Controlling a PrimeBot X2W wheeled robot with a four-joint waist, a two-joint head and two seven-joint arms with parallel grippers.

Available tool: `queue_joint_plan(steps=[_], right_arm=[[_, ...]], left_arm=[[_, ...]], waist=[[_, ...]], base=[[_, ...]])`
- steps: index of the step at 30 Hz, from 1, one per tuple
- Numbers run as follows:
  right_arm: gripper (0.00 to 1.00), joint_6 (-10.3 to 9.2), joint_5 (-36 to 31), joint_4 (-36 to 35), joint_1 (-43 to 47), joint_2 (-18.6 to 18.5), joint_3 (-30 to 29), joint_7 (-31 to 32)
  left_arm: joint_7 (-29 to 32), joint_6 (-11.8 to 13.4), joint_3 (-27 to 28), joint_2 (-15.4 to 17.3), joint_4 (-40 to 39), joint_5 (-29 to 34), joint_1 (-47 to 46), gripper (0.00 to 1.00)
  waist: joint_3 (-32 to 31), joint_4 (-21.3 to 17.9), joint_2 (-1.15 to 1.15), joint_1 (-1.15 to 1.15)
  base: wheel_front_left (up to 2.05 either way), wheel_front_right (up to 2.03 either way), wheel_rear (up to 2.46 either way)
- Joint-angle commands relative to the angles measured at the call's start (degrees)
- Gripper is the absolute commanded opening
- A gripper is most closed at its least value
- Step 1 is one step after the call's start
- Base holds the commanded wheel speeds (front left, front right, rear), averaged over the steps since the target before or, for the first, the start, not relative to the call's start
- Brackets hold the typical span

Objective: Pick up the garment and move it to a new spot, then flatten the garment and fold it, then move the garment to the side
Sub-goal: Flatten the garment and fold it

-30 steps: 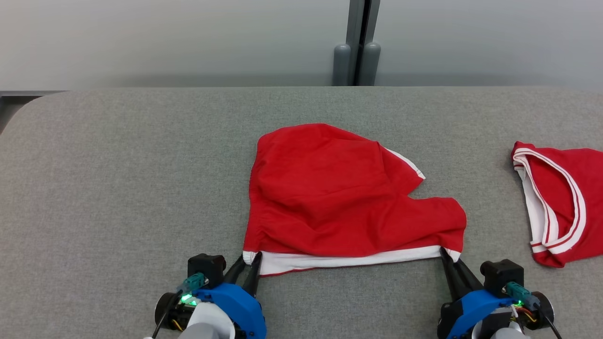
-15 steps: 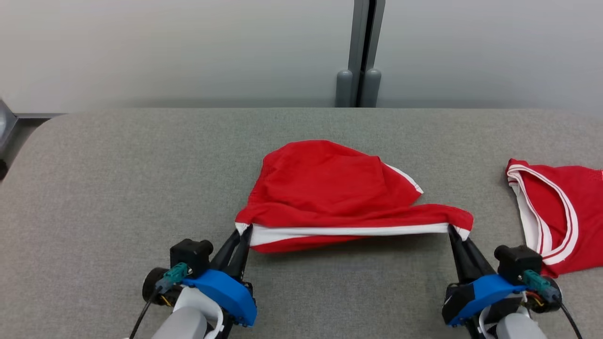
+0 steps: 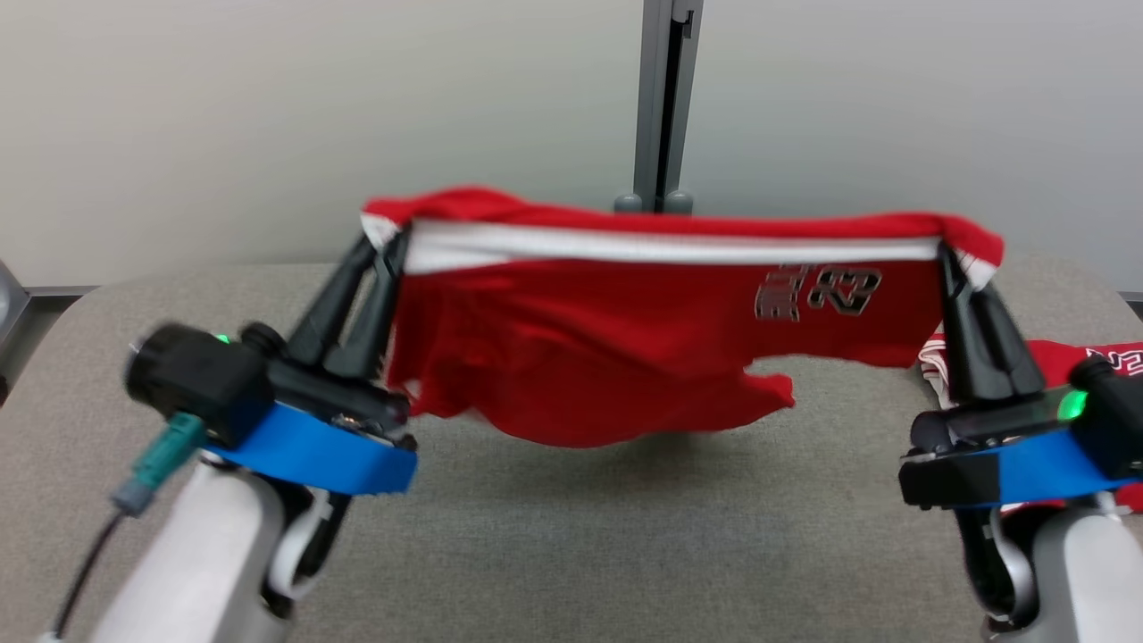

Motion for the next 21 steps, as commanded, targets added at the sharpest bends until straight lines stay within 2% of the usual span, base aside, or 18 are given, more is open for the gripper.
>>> queue_joint_plan(steps=[1, 6, 11, 15, 16, 18, 21], right_arm=[[0.00, -0.03, 0.03, -4.36, 0.74, -0.28, -0.17, 1.47], [0.00, -0.02, 0.16, -17.03, 1.46, -0.26, 0.65, 5.87], [0.00, -0.01, 0.75, -23.44, 1.07, -0.27, 1.84, 9.91], [0.00, -0.01, 1.68, -22.52, -1.53, -0.41, 2.34, 11.11], [0.00, -0.01, 2.57, -20.07, -4.36, -0.85, 2.56, 11.87], [0.00, -0.01, 3.07, -18.25, -6.58, -1.13, 2.59, 11.93], [0.00, -0.01, 3.80, -12.08, -14.64, -2.62, 2.73, 12.38]], left_arm=[[1.84, 0.70, 1.03, 1.93, -4.60, 0.78, -1.73, 0.00], [7.98, 1.58, 3.09, 5.34, -17.31, 0.74, -4.78, 0.00], [13.66, 1.92, 3.61, 8.00, -22.38, 1.15, -7.23, 0.00], [15.16, 1.47, 3.99, 8.46, -21.85, 0.35, -9.23, 0.00], [15.61, 0.78, 4.12, 8.60, -20.31, -0.10, -11.46, 0.00], [15.14, 0.31, 4.19, 8.67, -19.33, 0.06, -13.35, 0.00], [14.05, -1.13, 4.42, 7.33, -14.92, -1.56, -19.40, 0.00]], waist=[[-0.08, -0.26, 0.00, 0.01], [0.53, -0.92, 0.00, 0.01], [3.01, -1.98, 0.00, 0.01], [6.21, -2.73, 0.00, 0.01], [9.14, -3.18, 0.00, 0.01], [10.63, -3.48, 0.00, 0.01], [15.27, -4.07, 0.00, 0.01]], base=[[0.00, 0.00, 0.00], [0.00, 0.00, 0.00], [0.00, 0.00, 0.00], [0.00, 0.00, 0.00], [0.00, 0.00, 0.00], [0.00, 0.00, 0.00], [0.00, 0.00, 0.00]])
